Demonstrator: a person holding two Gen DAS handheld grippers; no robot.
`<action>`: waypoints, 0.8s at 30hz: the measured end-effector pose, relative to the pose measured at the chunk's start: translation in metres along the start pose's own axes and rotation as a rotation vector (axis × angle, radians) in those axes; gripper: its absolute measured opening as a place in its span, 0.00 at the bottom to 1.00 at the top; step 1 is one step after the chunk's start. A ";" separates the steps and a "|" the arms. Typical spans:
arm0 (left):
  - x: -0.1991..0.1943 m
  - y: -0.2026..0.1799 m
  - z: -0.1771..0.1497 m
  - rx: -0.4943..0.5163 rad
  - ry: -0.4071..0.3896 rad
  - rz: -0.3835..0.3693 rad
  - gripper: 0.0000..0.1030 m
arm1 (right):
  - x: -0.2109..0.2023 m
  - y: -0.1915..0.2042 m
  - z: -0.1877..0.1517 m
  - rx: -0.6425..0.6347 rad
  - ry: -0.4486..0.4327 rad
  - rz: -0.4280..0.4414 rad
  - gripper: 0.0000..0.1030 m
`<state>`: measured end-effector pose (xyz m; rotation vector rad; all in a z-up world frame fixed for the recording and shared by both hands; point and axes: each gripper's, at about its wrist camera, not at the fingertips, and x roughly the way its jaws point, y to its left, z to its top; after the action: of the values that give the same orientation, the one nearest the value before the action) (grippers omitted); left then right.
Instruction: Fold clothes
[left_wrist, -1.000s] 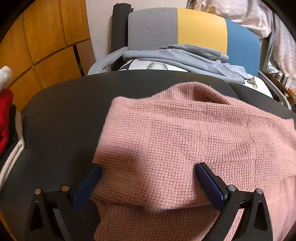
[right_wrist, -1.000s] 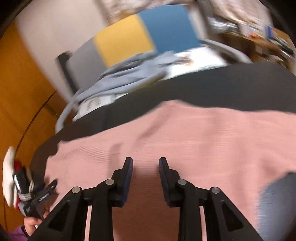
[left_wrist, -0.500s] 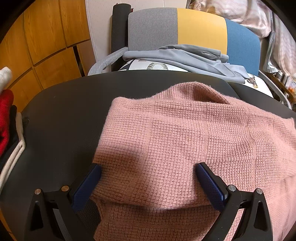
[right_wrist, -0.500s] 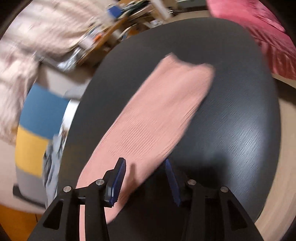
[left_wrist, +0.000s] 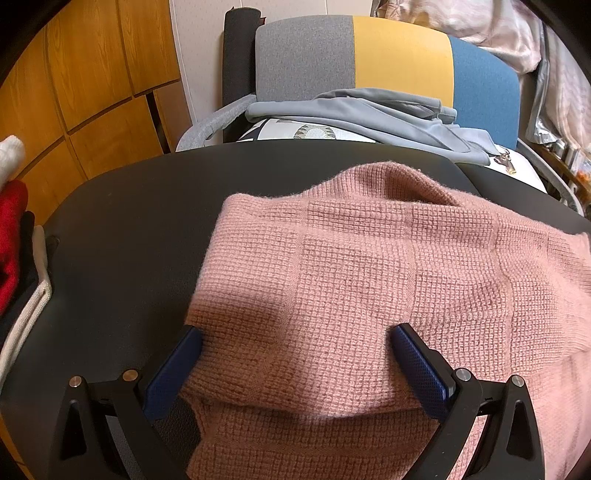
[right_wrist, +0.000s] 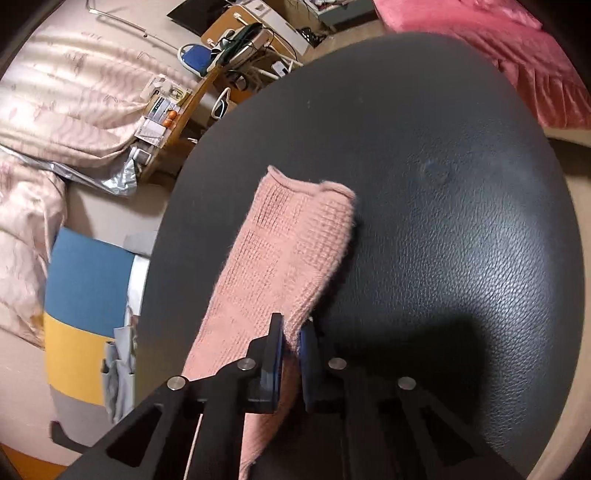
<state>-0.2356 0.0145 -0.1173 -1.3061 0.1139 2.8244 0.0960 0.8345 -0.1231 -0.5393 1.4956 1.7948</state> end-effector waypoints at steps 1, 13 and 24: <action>0.000 0.000 0.000 -0.001 0.000 -0.001 1.00 | -0.003 -0.002 -0.002 0.019 -0.002 0.021 0.06; -0.004 0.001 0.005 -0.004 0.020 -0.002 1.00 | -0.044 0.132 -0.085 -0.122 0.182 0.417 0.06; -0.059 0.021 -0.016 -0.045 0.001 -0.131 1.00 | -0.087 0.291 -0.306 -0.606 0.470 0.698 0.06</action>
<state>-0.1864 -0.0074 -0.0815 -1.2731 -0.0338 2.7312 -0.1054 0.4991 0.0579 -0.8443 1.5339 2.8656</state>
